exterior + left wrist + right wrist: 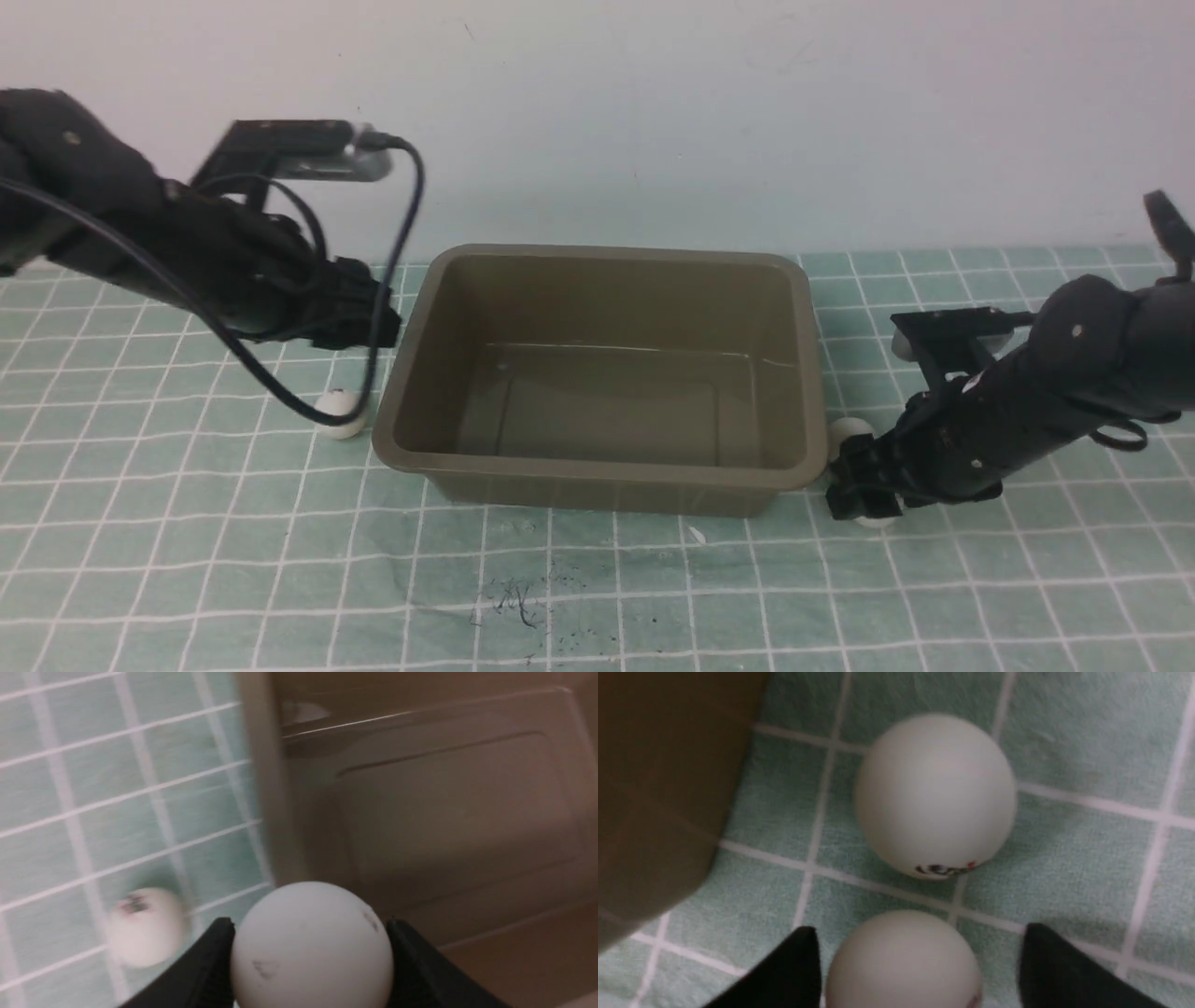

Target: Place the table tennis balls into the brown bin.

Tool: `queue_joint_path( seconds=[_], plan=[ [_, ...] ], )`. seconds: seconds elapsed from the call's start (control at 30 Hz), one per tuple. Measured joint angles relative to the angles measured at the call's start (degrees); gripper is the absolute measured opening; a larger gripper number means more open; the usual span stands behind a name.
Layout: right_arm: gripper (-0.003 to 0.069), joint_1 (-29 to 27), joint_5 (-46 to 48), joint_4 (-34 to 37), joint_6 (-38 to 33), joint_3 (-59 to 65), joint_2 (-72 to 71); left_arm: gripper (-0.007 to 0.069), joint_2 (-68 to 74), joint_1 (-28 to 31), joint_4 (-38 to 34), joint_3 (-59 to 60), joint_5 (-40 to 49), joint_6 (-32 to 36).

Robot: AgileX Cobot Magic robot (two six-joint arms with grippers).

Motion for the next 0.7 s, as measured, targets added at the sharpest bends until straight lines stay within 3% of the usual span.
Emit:
queue_joint_path(
  seconds=[0.03,0.13,0.27,0.4,0.5,0.57,0.67,0.7],
  plan=[
    [0.0342,0.0,0.76,-0.35,0.98,-0.16,0.0,0.0353,1.11,-1.09,-0.28,-0.2,-0.14,0.11],
    [0.0362,0.0,4.52,-1.66,3.44,-0.32,-2.04,0.0379,4.19,-3.33,-0.48,-0.39,-0.37,0.16],
    [0.0362,0.98,10.31,-1.34,4.73,-2.85,-10.04,0.0559,6.81,-4.41,-0.74,-1.93,-0.07,0.11],
    [0.0362,4.21,10.62,-1.0,4.73,-10.69,-12.59,0.0624,6.45,-3.24,0.4,-6.33,1.4,-3.29],
    [0.0362,6.41,11.44,-1.0,4.84,-16.75,-10.19,0.0534,4.7,-0.32,3.05,-9.83,4.31,-8.37],
    [0.0372,7.37,12.01,-1.0,4.84,-19.66,-8.22,0.0428,3.81,1.17,4.77,-10.82,5.84,-10.71],
    [0.0482,8.57,15.07,-1.31,4.84,-26.13,-3.4,0.0108,2.43,5.25,9.97,-11.83,7.51,-13.08],
    [0.0507,8.62,15.99,-1.52,4.84,-26.78,-3.03,0.0077,2.43,5.92,10.66,-11.82,7.58,-13.16]
  ],
)
